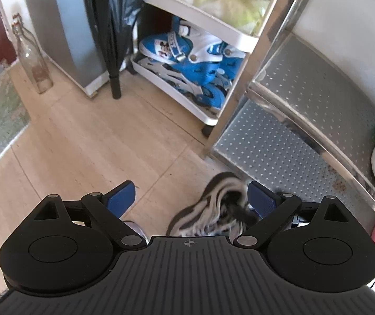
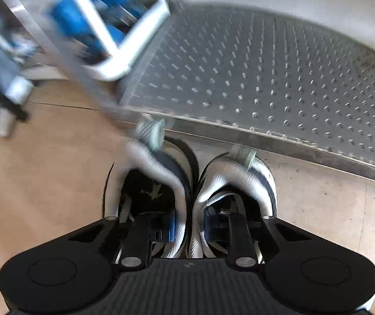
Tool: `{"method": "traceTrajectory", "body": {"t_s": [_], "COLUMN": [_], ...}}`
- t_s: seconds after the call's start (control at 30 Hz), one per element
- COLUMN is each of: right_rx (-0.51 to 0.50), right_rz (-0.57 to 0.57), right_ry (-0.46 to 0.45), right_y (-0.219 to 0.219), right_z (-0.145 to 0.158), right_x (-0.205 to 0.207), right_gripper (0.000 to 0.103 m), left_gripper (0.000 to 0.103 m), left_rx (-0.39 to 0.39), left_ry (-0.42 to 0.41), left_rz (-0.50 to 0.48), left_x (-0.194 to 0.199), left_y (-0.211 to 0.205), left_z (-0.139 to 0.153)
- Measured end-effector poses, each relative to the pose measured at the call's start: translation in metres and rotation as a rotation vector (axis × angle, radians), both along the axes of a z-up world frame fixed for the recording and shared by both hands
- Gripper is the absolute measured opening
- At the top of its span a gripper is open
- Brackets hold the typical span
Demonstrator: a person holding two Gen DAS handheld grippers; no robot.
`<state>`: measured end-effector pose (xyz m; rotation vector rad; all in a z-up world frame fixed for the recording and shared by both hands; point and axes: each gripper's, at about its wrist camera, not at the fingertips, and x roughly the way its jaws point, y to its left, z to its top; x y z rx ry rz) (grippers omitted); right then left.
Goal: Organize scattered shoes
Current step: 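Carry the black-and-white sneakers onto the shelf beside the teal-collared pair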
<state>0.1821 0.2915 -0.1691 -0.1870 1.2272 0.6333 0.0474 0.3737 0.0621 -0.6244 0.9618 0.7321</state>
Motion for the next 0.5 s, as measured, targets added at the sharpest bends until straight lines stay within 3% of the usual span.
{"method": "traceTrajectory", "body": {"t_s": [0.13, 0.27, 0.33, 0.5], "right_rx": [0.116, 0.195, 0.244, 0.278], "right_rz": [0.026, 0.036, 0.018, -0.057], "right_ry": [-0.137, -0.294, -0.369, -0.498], "right_y": [-0.041, -0.064, -0.075, -0.059], "right_z": [0.075, 0.143, 0.188, 0.256], "right_x": [-0.046, -0.067, -0.064, -0.014], "right_gripper": [0.020, 0.020, 0.020, 0.019], "left_gripper": [0.096, 0.096, 0.096, 0.096], "left_rx": [0.036, 0.073, 0.085, 0.084], "left_ry": [-0.007, -0.028, -0.048, -0.056], "left_rz": [0.066, 0.121, 0.126, 0.094], "left_x": [-0.011, -0.020, -0.023, -0.017], "left_y": [0.004, 0.004, 0.000, -0.006], "left_z": [0.005, 0.014, 0.020, 0.024]}}
